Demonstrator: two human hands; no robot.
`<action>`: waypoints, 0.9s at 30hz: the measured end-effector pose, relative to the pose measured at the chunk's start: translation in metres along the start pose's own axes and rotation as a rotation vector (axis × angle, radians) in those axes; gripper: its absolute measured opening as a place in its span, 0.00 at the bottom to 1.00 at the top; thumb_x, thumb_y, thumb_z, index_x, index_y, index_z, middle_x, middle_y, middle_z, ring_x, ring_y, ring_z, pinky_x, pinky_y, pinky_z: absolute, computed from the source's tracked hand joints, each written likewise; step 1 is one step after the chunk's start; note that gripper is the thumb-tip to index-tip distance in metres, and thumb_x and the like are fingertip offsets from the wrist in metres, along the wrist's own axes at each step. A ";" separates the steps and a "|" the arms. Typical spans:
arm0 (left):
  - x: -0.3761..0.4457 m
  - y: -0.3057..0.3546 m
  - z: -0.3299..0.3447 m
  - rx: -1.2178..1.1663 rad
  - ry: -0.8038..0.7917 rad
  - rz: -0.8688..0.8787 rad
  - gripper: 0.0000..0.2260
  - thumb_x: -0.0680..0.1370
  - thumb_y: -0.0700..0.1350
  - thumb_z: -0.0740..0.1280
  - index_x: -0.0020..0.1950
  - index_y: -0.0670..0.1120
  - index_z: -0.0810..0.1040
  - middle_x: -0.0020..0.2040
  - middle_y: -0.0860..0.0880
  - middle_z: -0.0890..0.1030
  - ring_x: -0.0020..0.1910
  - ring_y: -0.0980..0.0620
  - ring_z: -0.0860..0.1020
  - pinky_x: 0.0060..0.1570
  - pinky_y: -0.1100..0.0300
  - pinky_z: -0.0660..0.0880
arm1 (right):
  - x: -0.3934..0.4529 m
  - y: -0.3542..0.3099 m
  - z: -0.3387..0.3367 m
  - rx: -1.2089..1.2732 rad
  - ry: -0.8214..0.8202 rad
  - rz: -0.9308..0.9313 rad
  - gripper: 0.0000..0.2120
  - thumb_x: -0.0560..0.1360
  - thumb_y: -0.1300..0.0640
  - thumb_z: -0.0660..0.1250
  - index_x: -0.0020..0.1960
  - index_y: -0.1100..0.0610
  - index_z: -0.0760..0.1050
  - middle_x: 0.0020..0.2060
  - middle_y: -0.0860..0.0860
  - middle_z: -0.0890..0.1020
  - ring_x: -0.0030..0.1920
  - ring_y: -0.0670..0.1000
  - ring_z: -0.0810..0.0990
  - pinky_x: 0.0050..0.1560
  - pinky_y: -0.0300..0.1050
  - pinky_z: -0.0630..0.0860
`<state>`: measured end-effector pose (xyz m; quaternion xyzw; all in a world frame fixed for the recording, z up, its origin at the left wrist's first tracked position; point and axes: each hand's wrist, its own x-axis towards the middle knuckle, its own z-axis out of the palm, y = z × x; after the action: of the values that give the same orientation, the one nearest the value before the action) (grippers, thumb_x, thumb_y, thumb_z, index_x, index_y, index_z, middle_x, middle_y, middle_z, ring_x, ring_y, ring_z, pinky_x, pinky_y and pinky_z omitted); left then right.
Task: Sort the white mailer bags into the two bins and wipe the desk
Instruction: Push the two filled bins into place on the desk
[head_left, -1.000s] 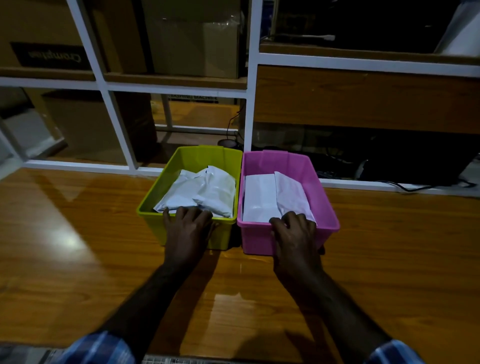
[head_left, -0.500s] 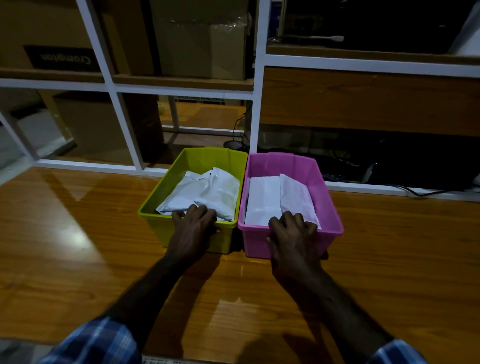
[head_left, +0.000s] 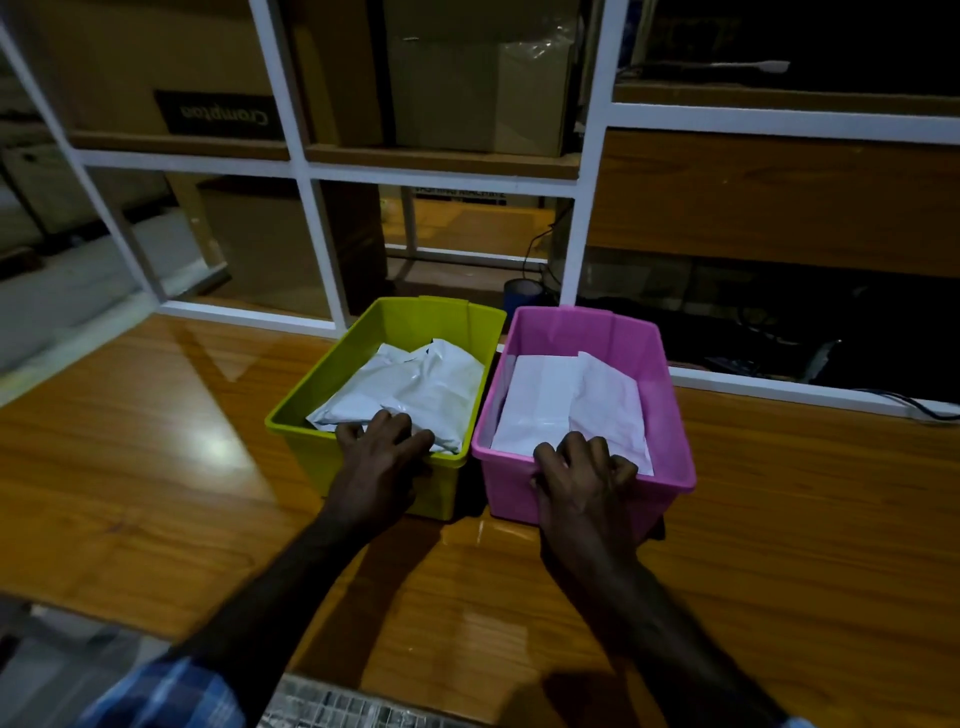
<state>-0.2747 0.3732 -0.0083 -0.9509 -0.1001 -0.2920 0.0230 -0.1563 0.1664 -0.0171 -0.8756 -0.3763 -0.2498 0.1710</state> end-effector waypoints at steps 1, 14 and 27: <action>-0.004 -0.005 -0.002 0.009 0.004 -0.008 0.25 0.57 0.37 0.76 0.44 0.52 0.66 0.39 0.48 0.71 0.45 0.48 0.67 0.44 0.52 0.59 | 0.000 -0.006 0.001 0.009 0.004 -0.005 0.20 0.62 0.62 0.77 0.48 0.50 0.71 0.43 0.51 0.74 0.46 0.55 0.71 0.42 0.48 0.59; -0.065 -0.133 -0.037 0.026 0.044 -0.039 0.20 0.57 0.38 0.68 0.43 0.52 0.65 0.39 0.48 0.70 0.44 0.48 0.67 0.42 0.55 0.56 | 0.009 -0.144 0.032 0.079 -0.011 -0.092 0.22 0.62 0.62 0.77 0.49 0.50 0.71 0.44 0.50 0.75 0.47 0.53 0.71 0.44 0.48 0.58; -0.098 -0.334 -0.070 -0.059 -0.014 -0.056 0.24 0.57 0.34 0.73 0.42 0.54 0.64 0.39 0.49 0.70 0.43 0.49 0.66 0.42 0.54 0.57 | 0.064 -0.336 0.094 0.083 -0.028 -0.053 0.20 0.64 0.62 0.75 0.49 0.49 0.70 0.44 0.50 0.74 0.47 0.54 0.72 0.43 0.49 0.59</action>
<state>-0.4610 0.6761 -0.0106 -0.9500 -0.1180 -0.2887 -0.0141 -0.3393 0.4698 -0.0208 -0.8608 -0.4120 -0.2261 0.1952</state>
